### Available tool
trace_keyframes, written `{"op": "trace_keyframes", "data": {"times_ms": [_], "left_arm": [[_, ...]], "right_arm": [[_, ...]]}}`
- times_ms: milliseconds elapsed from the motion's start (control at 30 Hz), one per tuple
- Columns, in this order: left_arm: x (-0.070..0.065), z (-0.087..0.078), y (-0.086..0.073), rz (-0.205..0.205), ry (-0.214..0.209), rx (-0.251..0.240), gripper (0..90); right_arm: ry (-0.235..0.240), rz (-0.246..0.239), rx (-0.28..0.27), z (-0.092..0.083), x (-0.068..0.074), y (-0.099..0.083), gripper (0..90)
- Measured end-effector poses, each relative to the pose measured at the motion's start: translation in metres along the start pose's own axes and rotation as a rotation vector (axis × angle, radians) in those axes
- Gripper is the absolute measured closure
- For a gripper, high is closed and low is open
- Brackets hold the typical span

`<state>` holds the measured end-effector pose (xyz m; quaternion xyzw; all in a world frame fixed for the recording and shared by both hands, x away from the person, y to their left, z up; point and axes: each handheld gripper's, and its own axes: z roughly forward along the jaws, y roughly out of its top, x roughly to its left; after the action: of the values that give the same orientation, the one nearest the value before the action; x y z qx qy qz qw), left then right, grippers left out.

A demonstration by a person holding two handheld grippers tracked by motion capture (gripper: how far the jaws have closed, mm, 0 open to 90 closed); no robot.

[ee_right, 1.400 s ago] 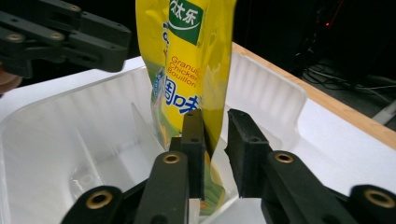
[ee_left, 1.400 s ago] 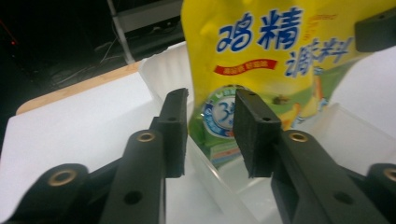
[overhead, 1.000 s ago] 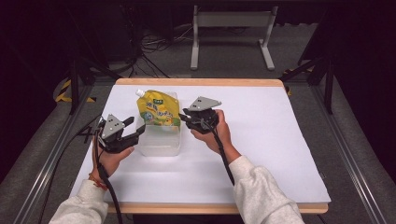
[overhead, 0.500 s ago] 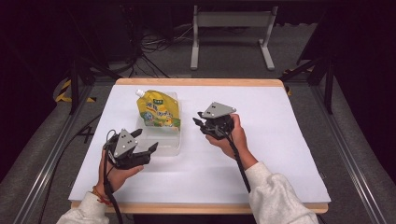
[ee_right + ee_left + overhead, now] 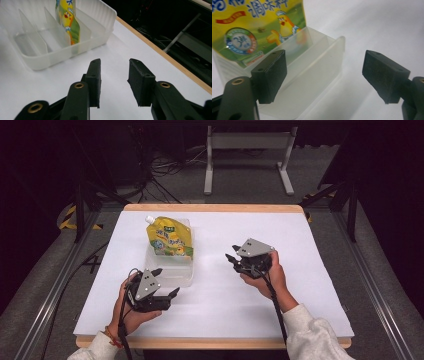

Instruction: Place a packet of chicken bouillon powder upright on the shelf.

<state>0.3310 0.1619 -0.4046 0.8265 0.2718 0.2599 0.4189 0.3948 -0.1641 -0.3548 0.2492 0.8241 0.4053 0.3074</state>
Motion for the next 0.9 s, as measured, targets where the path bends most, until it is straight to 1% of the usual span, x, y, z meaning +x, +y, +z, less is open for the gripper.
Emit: {"op": "trace_keyframes", "data": {"times_ms": [33,67,100,133,167,233,300,367,433,533,567,633,700,767,800,833,900], "left_arm": [[-0.002,0.001,-0.001,0.005,0.001,-0.002,18.8],[-0.004,0.001,-0.001,0.014,0.011,-0.003,16.6],[-0.004,0.001,-0.001,0.014,0.011,-0.003,16.4],[-0.005,-0.001,-0.001,0.014,0.011,-0.010,16.4],[-0.006,-0.002,-0.001,0.015,0.002,-0.017,16.4],[-0.009,-0.004,-0.001,0.020,-0.001,-0.025,15.0],[-0.011,-0.007,-0.001,0.018,-0.031,-0.041,15.0],[-0.016,-0.008,-0.002,0.031,-0.041,-0.034,14.8],[-0.019,-0.006,-0.003,0.037,-0.056,-0.028,14.5],[-0.024,-0.003,-0.005,0.048,-0.082,-0.009,14.2],[-0.024,-0.003,-0.005,0.048,-0.082,-0.009,14.0],[-0.028,-0.001,-0.007,0.057,-0.098,0.005,14.0],[-0.031,0.002,-0.009,0.061,-0.113,0.020,13.9],[-0.034,0.005,-0.010,0.076,-0.120,0.037,13.9],[-0.034,0.005,-0.010,0.076,-0.120,0.037,13.9],[-0.035,0.006,-0.011,0.076,-0.123,0.039,13.9],[-0.036,0.007,-0.011,0.080,-0.135,0.046,13.8]], "right_arm": [[-0.005,0.000,0.005,-0.003,-0.001,-0.003,61.5],[-0.009,-0.001,0.010,-0.006,-0.002,-0.007,60.6],[-0.009,-0.001,0.010,-0.006,-0.002,-0.007,60.6],[-0.009,-0.002,0.014,-0.009,-0.002,-0.011,60.7],[-0.010,-0.010,0.026,-0.013,-0.003,-0.015,60.7],[-0.014,-0.009,0.031,-0.019,-0.005,-0.022,60.1],[-0.026,-0.012,0.032,-0.025,-0.006,-0.026,59.0],[-0.037,-0.021,0.032,-0.032,-0.007,-0.032,58.1],[-0.042,-0.012,0.038,-0.036,-0.008,-0.037,56.0],[-0.046,0.004,0.038,-0.043,-0.010,-0.046,55.1],[-0.046,0.004,0.038,-0.043,-0.010,-0.046,55.1],[-0.047,0.018,0.043,-0.049,-0.011,-0.054,53.2],[-0.052,0.020,0.049,-0.053,-0.011,-0.062,51.5],[-0.064,0.022,0.061,-0.057,-0.012,-0.070,50.2],[-0.064,0.022,0.061,-0.057,-0.012,-0.070,50.2],[-0.070,0.030,0.067,-0.062,-0.013,-0.078,49.4],[-0.077,0.030,0.071,-0.065,-0.014,-0.081,47.1]]}}
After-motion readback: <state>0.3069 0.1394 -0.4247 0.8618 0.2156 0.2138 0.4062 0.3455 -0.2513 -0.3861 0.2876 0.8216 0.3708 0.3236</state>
